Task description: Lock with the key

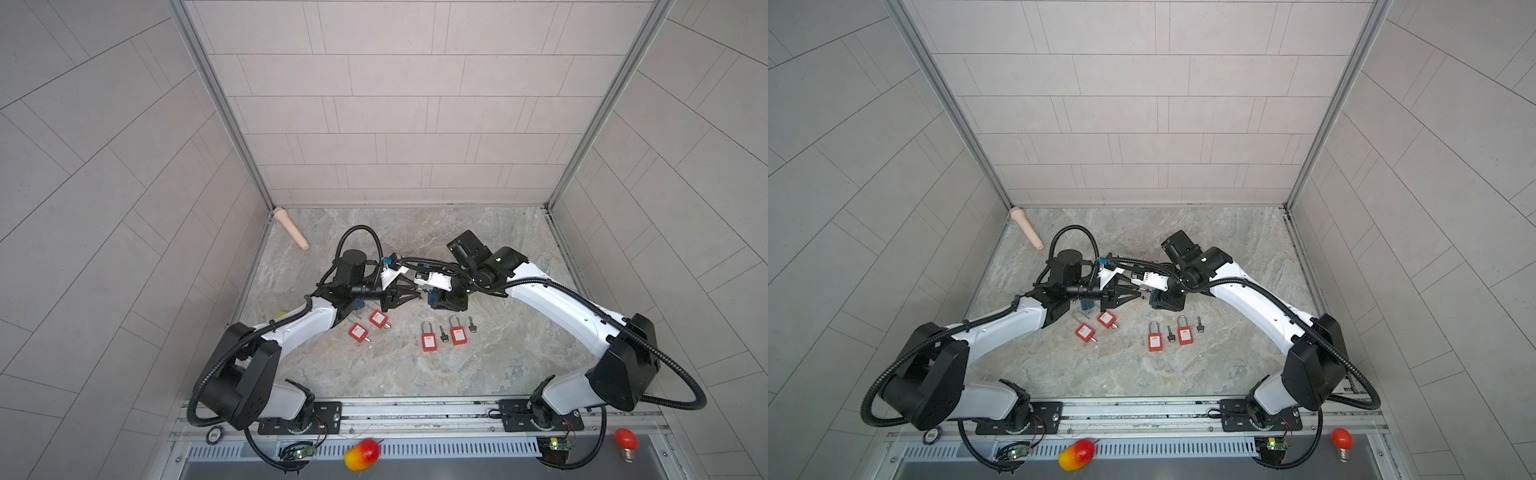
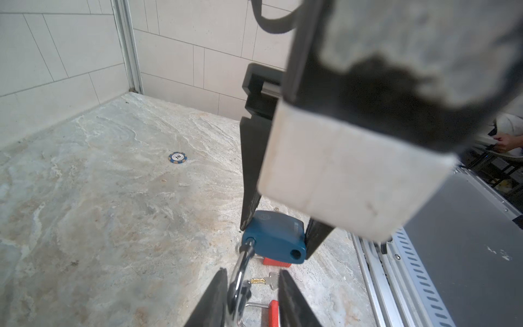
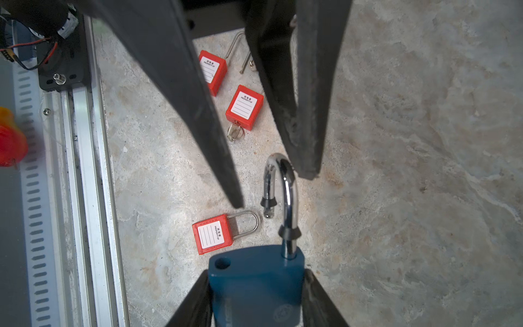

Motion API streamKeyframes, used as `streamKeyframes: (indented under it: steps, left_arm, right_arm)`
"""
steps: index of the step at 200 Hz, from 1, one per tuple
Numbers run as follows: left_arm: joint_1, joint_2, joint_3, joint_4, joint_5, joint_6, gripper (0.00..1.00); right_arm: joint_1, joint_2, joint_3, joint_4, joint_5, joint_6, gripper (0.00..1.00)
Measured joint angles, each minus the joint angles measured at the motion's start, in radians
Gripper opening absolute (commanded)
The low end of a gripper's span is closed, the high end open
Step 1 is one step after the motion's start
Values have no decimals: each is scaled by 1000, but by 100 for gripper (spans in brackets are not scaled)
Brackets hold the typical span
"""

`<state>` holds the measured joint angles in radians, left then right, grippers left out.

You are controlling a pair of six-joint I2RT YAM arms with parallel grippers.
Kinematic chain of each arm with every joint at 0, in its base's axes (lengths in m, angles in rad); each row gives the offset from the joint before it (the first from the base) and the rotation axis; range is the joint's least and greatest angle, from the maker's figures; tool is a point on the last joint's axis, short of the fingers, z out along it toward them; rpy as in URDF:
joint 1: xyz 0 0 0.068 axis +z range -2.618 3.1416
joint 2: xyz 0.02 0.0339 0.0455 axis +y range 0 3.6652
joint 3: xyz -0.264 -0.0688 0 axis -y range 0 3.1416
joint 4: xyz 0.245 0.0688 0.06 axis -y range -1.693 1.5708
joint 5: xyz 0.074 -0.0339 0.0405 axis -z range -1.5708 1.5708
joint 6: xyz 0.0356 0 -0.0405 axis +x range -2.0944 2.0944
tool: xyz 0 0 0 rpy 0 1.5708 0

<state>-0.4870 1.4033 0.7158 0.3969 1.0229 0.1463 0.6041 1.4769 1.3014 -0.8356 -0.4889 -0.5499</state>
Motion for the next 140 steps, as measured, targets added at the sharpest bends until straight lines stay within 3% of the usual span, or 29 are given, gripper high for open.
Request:
streamKeyframes:
  steps: [67,124,140]
  left_arm:
    - [-16,24,0,-15,2,5,33]
    - [-20,27,5,-56,9,25,4]
    - [-20,27,5,-62,18,24,0]
  right_arm:
    - [5,0,0,-9,-22,-12,26]
    - [11,0,0,-29,-40,-24,26]
    - [11,0,0,-35,-40,-29,35]
